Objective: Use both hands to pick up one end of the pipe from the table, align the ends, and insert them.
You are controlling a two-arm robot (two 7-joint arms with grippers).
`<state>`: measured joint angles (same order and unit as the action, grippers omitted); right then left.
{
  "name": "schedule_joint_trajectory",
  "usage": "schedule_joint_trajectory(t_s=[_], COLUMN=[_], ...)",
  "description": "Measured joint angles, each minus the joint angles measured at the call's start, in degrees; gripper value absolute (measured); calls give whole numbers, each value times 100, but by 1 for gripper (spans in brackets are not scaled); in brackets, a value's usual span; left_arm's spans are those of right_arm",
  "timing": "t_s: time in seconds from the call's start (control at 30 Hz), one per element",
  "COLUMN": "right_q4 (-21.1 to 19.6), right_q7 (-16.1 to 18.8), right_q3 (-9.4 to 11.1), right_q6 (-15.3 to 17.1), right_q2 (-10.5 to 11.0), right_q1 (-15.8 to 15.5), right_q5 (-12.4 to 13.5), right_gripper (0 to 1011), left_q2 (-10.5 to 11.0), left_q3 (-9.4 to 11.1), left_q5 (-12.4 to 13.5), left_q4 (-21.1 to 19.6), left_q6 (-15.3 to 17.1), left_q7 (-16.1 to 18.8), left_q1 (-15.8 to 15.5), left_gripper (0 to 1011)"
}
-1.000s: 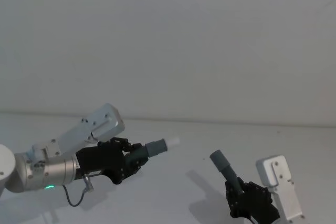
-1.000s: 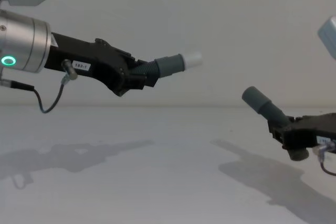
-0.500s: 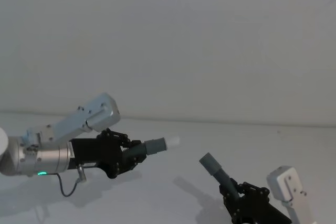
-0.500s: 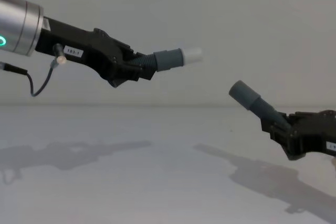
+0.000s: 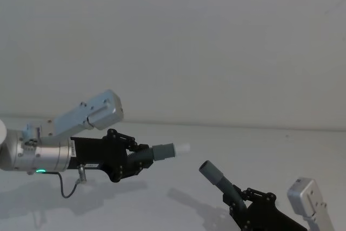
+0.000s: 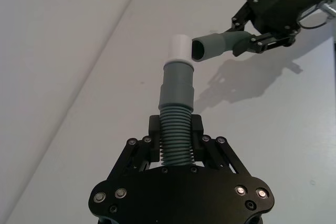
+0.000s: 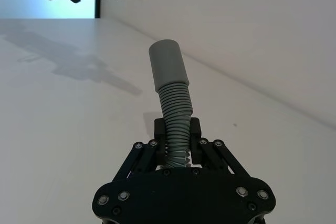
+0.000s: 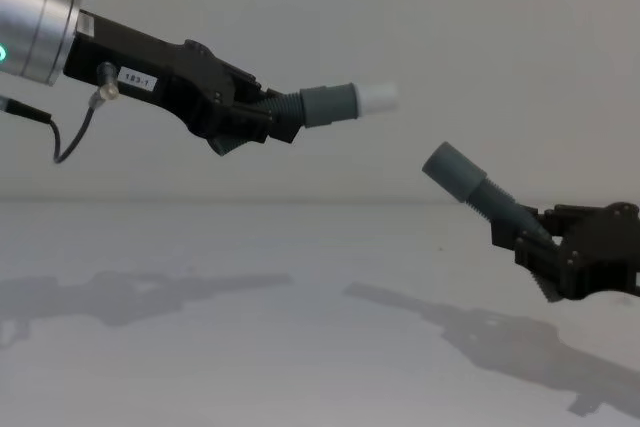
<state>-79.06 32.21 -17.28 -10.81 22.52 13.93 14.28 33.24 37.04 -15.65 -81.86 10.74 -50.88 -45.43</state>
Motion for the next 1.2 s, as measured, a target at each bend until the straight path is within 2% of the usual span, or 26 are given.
schedule_joint_trajectory(t_s=[0.2, 0.67, 1.2], right_q4=[158, 402, 827], right_q7=[248, 529, 921], right_q3=[-29, -86, -232], right_q6=[-278, -709, -1609], right_q2=[55, 129, 206], right_q1=[85, 227, 463], right_q5=[117, 247, 236], right_gripper=[225, 225, 225], left_q2=[36, 215, 313], left_q3=[63, 259, 485], left_q5=[-88, -167, -113], left_q4=[22, -26, 64], left_q6=[10, 247, 419], left_q7=[-235, -706, -1071], left_q1=[-98, -308, -669], left_gripper=[301, 301, 301])
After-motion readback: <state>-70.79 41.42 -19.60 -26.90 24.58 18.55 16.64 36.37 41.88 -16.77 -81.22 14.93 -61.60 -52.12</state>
